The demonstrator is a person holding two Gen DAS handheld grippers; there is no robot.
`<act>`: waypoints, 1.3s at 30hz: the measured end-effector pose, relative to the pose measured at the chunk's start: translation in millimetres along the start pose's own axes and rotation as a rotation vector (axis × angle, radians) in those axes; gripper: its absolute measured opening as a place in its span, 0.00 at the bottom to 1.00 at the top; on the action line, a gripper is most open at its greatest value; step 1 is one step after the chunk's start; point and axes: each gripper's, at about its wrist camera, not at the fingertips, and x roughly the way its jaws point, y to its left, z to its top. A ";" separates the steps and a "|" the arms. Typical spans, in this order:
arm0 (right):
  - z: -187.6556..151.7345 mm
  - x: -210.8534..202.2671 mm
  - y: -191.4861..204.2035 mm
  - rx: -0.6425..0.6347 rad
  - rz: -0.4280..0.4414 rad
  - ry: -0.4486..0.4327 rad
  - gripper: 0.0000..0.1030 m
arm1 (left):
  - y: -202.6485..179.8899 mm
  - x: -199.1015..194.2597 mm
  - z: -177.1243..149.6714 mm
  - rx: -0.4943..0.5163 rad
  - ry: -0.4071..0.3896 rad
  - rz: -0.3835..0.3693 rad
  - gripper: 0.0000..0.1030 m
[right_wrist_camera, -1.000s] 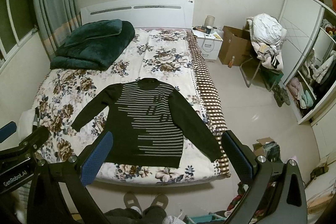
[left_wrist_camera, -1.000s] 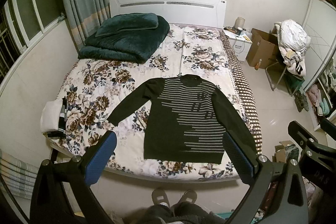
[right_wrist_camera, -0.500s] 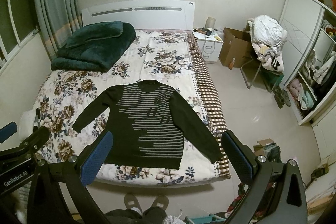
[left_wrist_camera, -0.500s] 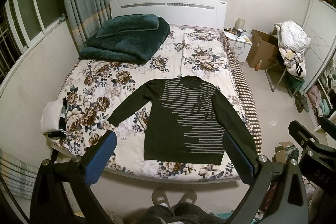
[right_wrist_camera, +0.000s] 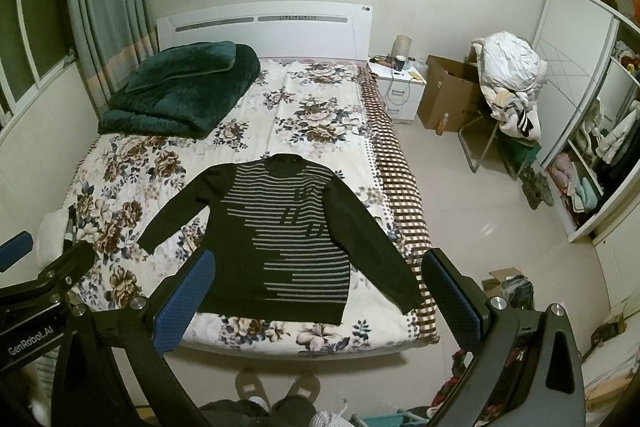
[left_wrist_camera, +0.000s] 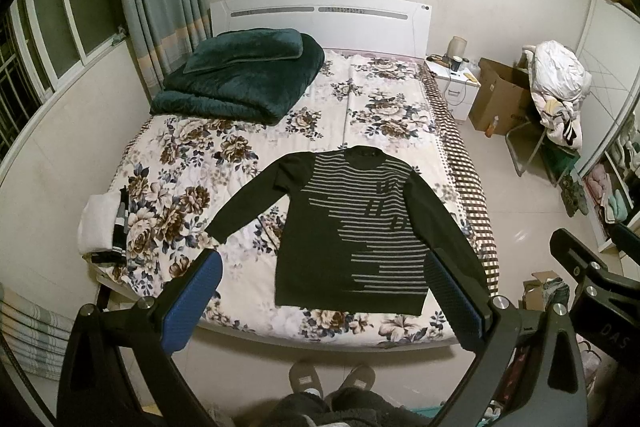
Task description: Fold small clothes
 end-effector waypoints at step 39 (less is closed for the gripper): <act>21.4 15.7 8.7 0.063 0.009 0.024 1.00 | 14.5 32.3 51.2 0.005 -0.021 0.056 1.00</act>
